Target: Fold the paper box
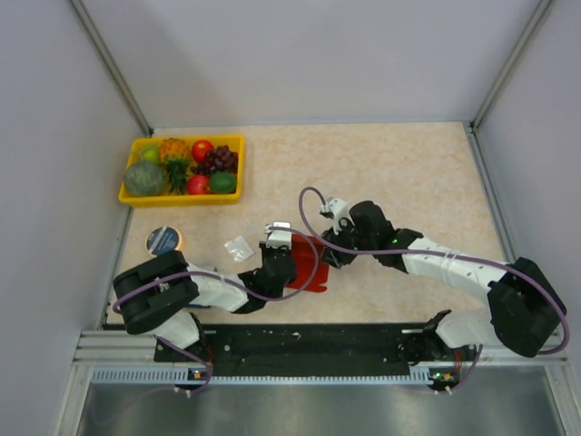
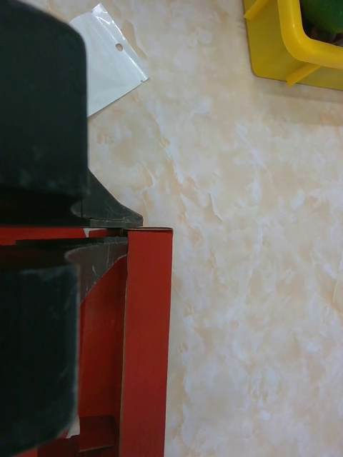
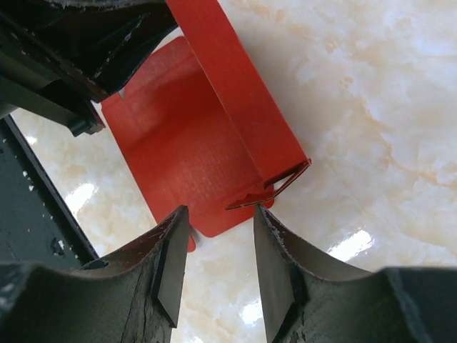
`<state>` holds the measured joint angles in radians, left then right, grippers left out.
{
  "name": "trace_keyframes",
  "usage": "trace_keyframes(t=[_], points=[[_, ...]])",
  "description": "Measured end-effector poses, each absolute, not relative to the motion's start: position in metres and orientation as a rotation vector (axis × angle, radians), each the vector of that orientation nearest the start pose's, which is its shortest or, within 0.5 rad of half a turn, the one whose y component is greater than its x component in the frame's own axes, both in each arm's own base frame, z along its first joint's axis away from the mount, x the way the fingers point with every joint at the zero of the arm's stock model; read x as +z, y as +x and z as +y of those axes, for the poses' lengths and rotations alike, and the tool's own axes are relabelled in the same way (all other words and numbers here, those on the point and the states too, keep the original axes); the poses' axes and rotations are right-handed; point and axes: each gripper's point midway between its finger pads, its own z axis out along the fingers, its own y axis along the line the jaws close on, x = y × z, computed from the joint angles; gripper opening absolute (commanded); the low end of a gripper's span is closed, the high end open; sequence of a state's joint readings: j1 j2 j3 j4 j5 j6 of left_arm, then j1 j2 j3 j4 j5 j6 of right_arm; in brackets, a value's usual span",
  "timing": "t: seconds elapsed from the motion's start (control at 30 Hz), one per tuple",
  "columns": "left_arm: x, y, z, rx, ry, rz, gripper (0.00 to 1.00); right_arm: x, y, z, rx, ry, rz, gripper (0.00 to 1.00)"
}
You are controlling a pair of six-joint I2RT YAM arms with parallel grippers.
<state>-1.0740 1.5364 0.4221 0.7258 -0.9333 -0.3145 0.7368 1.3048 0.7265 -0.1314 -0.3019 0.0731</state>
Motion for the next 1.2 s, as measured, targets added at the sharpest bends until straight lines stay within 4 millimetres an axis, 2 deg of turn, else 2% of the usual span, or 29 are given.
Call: trace_keyframes(t=[0.07, 0.1, 0.2, 0.27, 0.4, 0.47, 0.67, 0.73, 0.83, 0.93, 0.97, 1.2], points=[[0.076, 0.276, -0.229, -0.072, 0.097, 1.796, 0.00, 0.095, 0.220, 0.272, 0.750, -0.914, 2.164, 0.38], [0.076, 0.276, -0.229, -0.072, 0.097, 1.796, 0.00, 0.094, 0.222, 0.271, 0.742, -0.909, 2.158, 0.33], [0.074, 0.275, -0.227, -0.068, 0.100, 1.799, 0.00, 0.089, 0.227, 0.269, 0.709, -0.905, 2.134, 0.26], [0.073, 0.274, -0.226, -0.066, 0.102, 1.801, 0.00, 0.088, 0.230, 0.267, 0.686, -0.909, 2.121, 0.26], [0.072, 0.274, -0.226, -0.064, 0.101, 1.801, 0.00, 0.089, 0.234, 0.269, 0.669, -0.947, 2.071, 0.35], [0.073, 0.274, -0.225, -0.062, 0.099, 1.800, 0.00, 0.090, 0.232, 0.272, 0.694, -0.963, 2.050, 0.35], [0.073, 0.275, -0.225, -0.061, 0.099, 1.800, 0.00, 0.083, 0.227, 0.278, 0.743, -0.997, 2.007, 0.21], [0.073, 0.275, -0.225, -0.061, 0.098, 1.800, 0.00, 0.081, 0.228, 0.277, 0.728, -1.015, 1.991, 0.19], [0.073, 0.275, -0.225, -0.062, 0.099, 1.800, 0.00, 0.081, 0.235, 0.275, 0.672, -1.029, 1.961, 0.06], [0.073, 0.275, -0.225, -0.064, 0.097, 1.798, 0.00, 0.081, 0.243, 0.272, 0.590, -1.018, 1.947, 0.05], [0.073, 0.275, -0.225, -0.065, 0.095, 1.798, 0.00, 0.081, 0.245, 0.272, 0.569, -1.011, 1.945, 0.00], [0.073, 0.275, -0.225, -0.064, 0.093, 1.797, 0.00, 0.074, 0.256, 0.277, 0.407, -0.868, 1.980, 0.01]])
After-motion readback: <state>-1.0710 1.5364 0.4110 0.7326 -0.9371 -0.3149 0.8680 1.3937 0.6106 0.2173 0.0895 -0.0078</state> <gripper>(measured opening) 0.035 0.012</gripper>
